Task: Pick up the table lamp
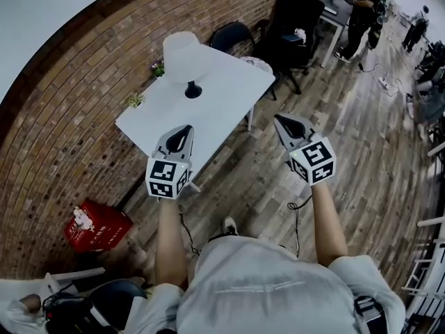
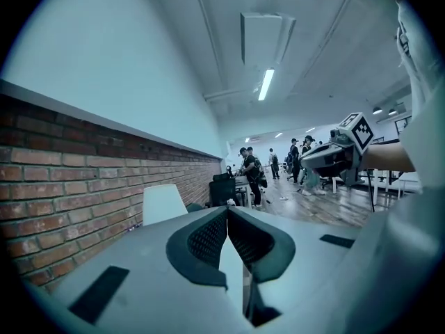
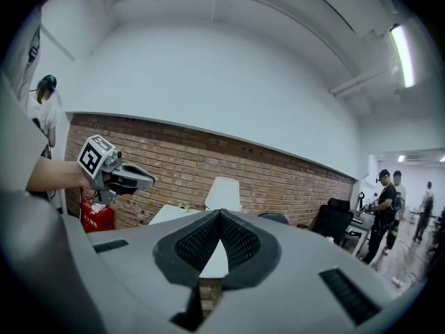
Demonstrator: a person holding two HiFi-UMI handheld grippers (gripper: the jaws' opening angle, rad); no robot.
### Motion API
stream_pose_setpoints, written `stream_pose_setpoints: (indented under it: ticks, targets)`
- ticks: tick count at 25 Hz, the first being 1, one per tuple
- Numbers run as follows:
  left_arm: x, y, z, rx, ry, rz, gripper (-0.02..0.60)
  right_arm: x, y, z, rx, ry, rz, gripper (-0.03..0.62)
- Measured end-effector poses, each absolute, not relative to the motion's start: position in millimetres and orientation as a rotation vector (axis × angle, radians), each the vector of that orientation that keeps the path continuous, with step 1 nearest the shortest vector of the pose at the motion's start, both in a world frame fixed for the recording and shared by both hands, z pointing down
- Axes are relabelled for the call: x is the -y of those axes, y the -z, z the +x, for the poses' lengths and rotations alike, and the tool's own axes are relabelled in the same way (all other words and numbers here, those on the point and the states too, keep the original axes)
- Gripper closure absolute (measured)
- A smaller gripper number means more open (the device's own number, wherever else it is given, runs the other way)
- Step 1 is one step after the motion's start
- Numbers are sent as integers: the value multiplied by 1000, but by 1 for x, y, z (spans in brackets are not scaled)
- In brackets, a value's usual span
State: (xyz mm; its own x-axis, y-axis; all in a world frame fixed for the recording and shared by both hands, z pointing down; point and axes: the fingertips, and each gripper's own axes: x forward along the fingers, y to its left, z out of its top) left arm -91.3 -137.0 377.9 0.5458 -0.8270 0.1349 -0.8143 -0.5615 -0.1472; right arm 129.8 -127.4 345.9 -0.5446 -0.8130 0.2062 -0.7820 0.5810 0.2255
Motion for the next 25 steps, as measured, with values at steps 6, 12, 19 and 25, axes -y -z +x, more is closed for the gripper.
stream_pose_setpoints:
  ticks: [6,12,19,25]
  targets:
    - [183,-383,-133,-1502,177,-2760,568,165,-355,99,2541,123,1305,592]
    - [210,-401,-166,-1521,199,-2778,566,189,-370,77,2535,88,1310,592]
    - [240,-430,-175,-1536,270,-2819,451,216,-383,63,2545,69,1286,592]
    - [272,-453,-171,-1538,324,-2847,439,254,-394,56,2578,42,1217,593]
